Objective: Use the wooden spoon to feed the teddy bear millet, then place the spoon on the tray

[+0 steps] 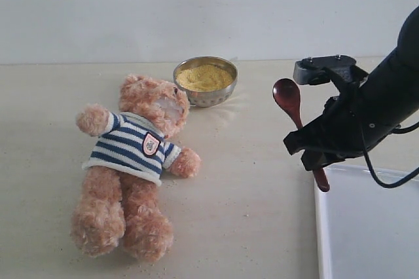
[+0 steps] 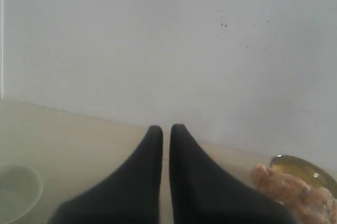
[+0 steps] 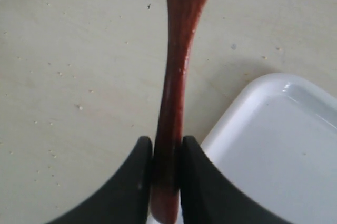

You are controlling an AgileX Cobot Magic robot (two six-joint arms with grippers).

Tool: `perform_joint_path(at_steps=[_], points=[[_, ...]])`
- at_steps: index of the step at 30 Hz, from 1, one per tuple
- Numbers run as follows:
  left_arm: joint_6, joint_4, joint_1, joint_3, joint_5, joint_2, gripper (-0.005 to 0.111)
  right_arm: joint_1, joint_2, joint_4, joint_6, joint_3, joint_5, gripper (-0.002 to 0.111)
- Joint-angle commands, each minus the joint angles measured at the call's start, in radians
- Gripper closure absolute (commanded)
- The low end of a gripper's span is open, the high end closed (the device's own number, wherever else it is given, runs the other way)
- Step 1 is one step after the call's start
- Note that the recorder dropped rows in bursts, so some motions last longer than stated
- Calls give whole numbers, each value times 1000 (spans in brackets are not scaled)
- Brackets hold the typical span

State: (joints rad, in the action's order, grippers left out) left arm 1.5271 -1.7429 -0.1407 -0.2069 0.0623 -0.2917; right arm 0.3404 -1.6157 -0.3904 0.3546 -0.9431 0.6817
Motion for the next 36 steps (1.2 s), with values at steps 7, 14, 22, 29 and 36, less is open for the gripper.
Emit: perform_joint_path(at_steps=[7, 14, 22, 29, 36], points=[[-57, -2, 5, 86, 125, 6, 102, -1, 12, 2, 2, 4, -38, 108], [-102, -2, 5, 86, 218, 121, 102, -1, 12, 2, 2, 4, -58, 108], [-169, -2, 5, 79, 118, 292, 102, -1, 12, 0, 2, 4, -56, 108], [-174, -2, 1, 79, -87, 292, 102, -1, 12, -4, 2, 4, -46, 108], [-174, -2, 1, 79, -90, 292, 102, -1, 12, -4, 2, 4, -34, 108]])
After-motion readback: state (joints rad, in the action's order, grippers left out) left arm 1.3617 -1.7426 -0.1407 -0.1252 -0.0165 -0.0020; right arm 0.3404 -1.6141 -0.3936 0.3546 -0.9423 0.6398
